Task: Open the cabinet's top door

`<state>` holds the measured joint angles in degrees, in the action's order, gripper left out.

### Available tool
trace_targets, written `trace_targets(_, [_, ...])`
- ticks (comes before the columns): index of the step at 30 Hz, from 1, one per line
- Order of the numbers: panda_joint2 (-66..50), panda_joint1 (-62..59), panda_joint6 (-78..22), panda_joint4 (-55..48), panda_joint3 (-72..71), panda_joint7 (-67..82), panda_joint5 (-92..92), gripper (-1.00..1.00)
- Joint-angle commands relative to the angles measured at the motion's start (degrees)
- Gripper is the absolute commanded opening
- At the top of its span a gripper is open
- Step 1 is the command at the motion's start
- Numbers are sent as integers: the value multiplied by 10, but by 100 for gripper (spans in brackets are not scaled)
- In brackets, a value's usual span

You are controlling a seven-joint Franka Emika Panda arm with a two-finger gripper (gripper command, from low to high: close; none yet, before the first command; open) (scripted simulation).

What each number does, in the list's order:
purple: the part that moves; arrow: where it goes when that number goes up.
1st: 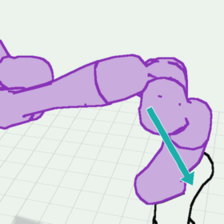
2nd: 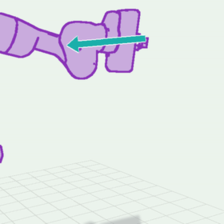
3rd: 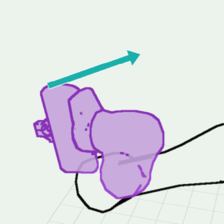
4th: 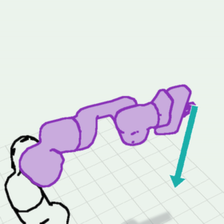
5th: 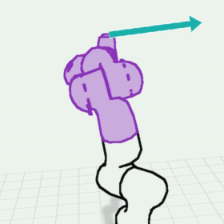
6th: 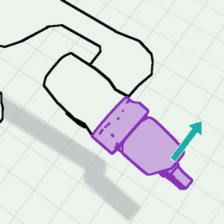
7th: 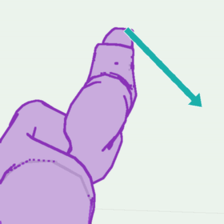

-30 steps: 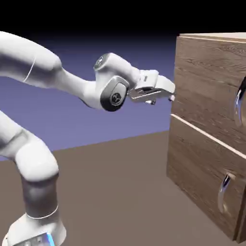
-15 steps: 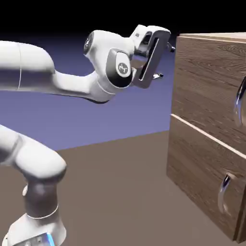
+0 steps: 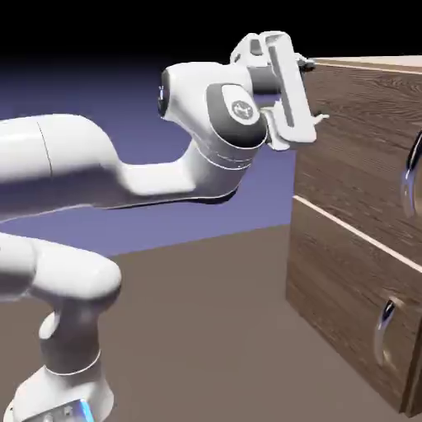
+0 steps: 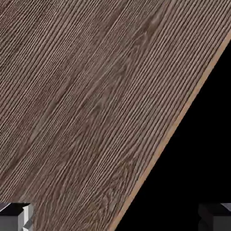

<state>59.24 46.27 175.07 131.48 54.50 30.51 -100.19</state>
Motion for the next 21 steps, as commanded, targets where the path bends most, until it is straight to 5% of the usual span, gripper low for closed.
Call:
trace_targets(1, [7,11,0,-7,14,18,-25,0])
trace_targets(21, [107,248,-5,-171,242,304,-410,0])
